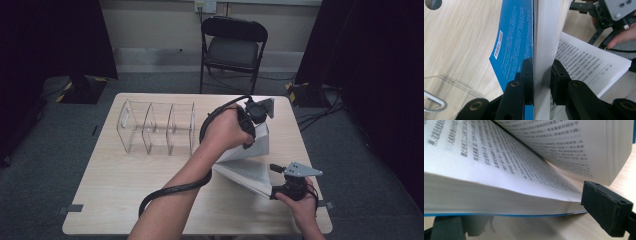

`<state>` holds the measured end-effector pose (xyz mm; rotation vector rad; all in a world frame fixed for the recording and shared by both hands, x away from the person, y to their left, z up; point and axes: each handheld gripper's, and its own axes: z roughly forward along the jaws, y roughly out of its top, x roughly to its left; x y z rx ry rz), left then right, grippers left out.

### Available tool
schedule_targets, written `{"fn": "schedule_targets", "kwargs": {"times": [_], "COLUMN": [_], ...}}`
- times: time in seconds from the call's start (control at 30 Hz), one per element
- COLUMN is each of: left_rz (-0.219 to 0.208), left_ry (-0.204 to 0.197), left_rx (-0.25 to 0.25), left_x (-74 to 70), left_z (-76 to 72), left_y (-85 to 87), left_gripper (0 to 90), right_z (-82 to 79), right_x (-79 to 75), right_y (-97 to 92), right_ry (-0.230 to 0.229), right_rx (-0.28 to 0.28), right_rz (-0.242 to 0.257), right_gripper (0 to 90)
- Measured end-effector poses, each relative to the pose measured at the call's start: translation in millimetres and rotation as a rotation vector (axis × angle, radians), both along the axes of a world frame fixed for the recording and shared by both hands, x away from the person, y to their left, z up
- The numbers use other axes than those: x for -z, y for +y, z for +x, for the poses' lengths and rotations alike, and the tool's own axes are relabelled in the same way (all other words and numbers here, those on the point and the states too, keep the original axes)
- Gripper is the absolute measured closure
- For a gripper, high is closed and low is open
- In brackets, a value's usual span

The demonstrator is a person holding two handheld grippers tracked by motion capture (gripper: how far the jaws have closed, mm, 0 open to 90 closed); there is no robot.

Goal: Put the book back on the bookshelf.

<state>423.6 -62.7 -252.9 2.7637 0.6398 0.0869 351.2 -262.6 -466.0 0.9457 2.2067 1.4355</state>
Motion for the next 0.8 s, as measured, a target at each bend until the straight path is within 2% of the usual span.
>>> {"fn": "schedule_targets", "kwargs": {"times": [0.13, 0.27, 0.33, 0.37, 0.47, 0.6, 0.7, 0.8], "left_rz": [0.001, 0.003, 0.001, 0.000, -0.005, -0.028, -0.020, -0.013], "left_ry": [0.002, 0.008, 0.006, 0.006, 0.001, 0.013, 0.016, 0.014], "left_rx": [0.015, 0.028, 0.028, 0.030, 0.048, 0.069, 0.075, 0.092], "left_x": [0.1, -4.9, -6.6, -7.2, -5.7, -3.9, -3.4, -3.2], "left_z": [-5.0, -8.7, -10.8, -11.4, -9.9, -9.1, -8.1, -8.3], "left_y": [-0.9, -0.4, -0.7, -1.0, -1.6, -2.8, -6.5, -10.1], "left_gripper": [75.5, 75.5, 75.4, 75.4, 75.3, 75.1, 75.1, 75.0], "right_z": [-3.2, -6.5, -8.5, -7.7, -9.6, -6.0, -3.2, 0.3], "right_x": [-3.5, -9.9, -14.5, -14.9, -20.1, -23.3, -26.9, -29.1], "right_y": [-0.1, -3.4, -5.0, -3.9, -1.5, -2.7, -3.2, -5.1], "right_ry": [-0.037, -0.053, -0.054, -0.063, -0.092, -0.097, -0.107, -0.108], "right_rx": [-0.001, -0.015, -0.016, -0.032, -0.040, -0.033, -0.029, -0.025], "right_rz": [-0.017, 0.022, 0.006, 0.025, -0.042, -0.044, -0.077, -0.073], "right_gripper": [13.7, 12.9, 12.7, 12.7, 12.7, 12.7, 12.7, 12.7]}}
